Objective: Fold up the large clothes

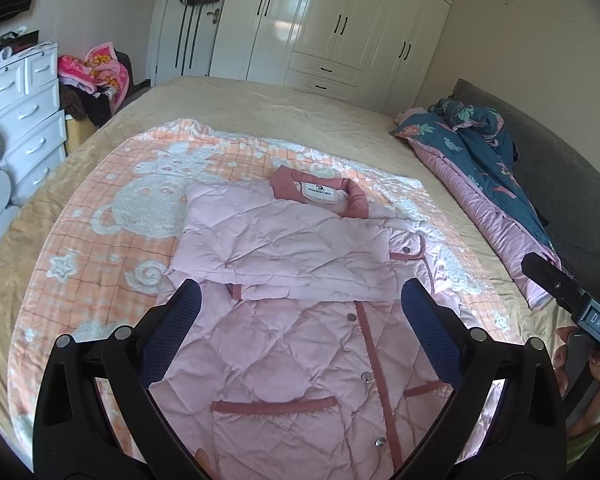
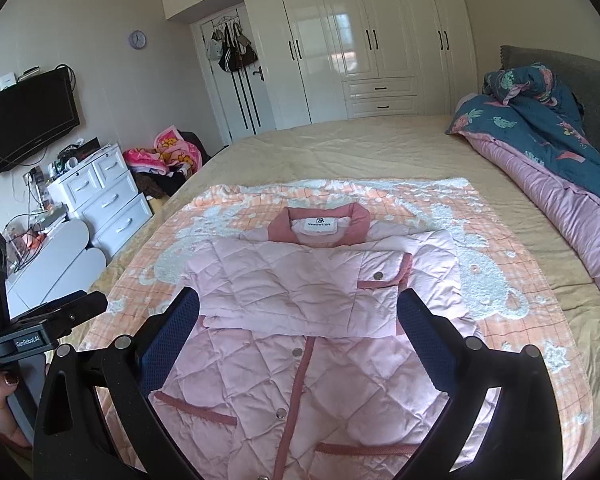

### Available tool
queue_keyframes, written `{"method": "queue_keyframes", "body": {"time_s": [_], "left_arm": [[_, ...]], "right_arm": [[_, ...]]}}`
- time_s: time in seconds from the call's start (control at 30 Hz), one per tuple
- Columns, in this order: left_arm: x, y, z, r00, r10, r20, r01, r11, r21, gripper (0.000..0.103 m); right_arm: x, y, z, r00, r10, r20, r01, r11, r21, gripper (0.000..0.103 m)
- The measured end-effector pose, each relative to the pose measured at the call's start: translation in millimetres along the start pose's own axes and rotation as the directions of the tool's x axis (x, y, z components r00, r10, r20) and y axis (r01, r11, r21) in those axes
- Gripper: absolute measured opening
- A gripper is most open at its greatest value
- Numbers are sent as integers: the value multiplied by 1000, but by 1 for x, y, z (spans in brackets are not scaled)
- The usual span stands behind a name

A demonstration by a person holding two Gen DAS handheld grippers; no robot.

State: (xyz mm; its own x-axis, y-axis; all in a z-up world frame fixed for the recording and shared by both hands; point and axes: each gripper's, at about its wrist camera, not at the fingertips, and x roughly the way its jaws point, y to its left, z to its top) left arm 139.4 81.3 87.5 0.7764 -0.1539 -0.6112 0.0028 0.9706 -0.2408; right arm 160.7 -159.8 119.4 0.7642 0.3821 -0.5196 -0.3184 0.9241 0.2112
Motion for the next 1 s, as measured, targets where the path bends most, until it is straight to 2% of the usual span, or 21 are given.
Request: {"method": "queue_keyframes", "body": {"time_s": [0.4,1.0], "left_arm": [[-18,-7,-30,1000,23,-13,-23,999,25,94],[-27,-9,-80,998,47,-37,-45,998,49,94]], "right_arm": [[-35,-14,-21,1000,-17,11,16,1000,12,99],[-54,-37,-68,997,-63,-43,63,998,0,99]]}}
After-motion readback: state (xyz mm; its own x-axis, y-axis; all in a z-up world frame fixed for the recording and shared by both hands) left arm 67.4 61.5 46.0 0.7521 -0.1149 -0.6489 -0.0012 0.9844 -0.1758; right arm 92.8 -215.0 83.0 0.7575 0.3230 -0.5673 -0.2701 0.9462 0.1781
